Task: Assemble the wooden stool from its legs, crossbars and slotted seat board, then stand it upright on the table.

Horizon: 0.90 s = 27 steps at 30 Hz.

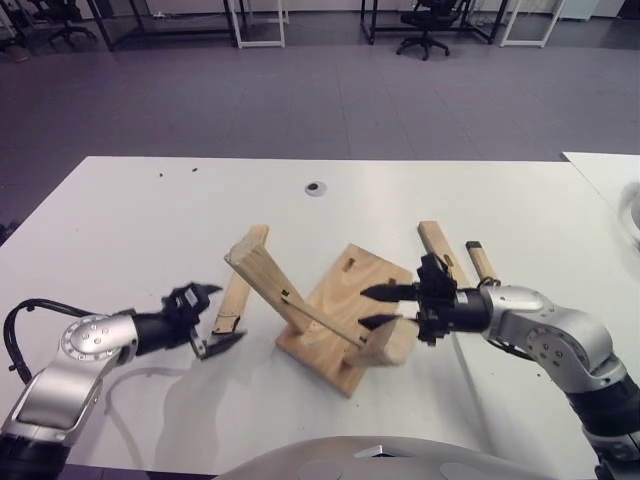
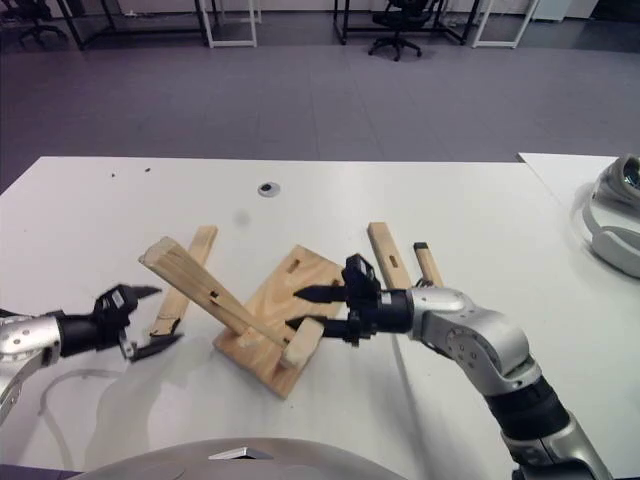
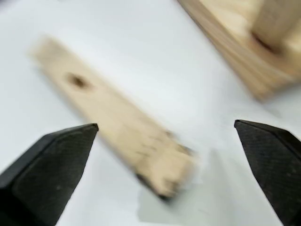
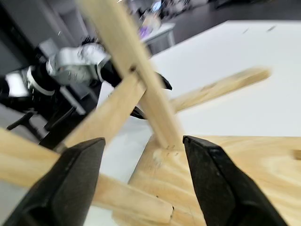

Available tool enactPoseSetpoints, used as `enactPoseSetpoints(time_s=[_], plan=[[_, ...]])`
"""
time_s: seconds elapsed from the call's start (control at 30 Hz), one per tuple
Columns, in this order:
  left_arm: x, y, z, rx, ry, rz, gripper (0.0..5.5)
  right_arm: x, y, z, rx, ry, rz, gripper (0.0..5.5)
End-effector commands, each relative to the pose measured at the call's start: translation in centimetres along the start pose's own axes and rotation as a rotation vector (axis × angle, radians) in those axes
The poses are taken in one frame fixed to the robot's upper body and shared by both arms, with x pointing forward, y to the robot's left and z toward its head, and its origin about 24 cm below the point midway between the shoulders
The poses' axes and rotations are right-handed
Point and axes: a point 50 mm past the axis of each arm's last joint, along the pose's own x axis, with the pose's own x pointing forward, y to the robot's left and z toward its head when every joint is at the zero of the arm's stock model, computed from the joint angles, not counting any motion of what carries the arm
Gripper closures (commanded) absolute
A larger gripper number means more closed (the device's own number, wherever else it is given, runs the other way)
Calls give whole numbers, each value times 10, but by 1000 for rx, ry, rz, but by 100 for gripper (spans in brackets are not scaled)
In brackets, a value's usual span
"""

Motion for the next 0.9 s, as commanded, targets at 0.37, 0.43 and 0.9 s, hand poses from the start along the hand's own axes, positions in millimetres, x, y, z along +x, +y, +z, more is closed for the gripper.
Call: enactPoseSetpoints(time_s=[0.37, 0.43, 0.9], plan=[[72, -13, 12, 342, 36, -33, 17, -17, -126, -48, -327, 407, -429, 240], [89, 2, 16, 359, 17, 48, 17, -24, -116, -46, -330, 364, -385, 240], [58, 116, 25, 273, -80, 345, 17, -56, -107, 27, -469, 272, -641, 240]])
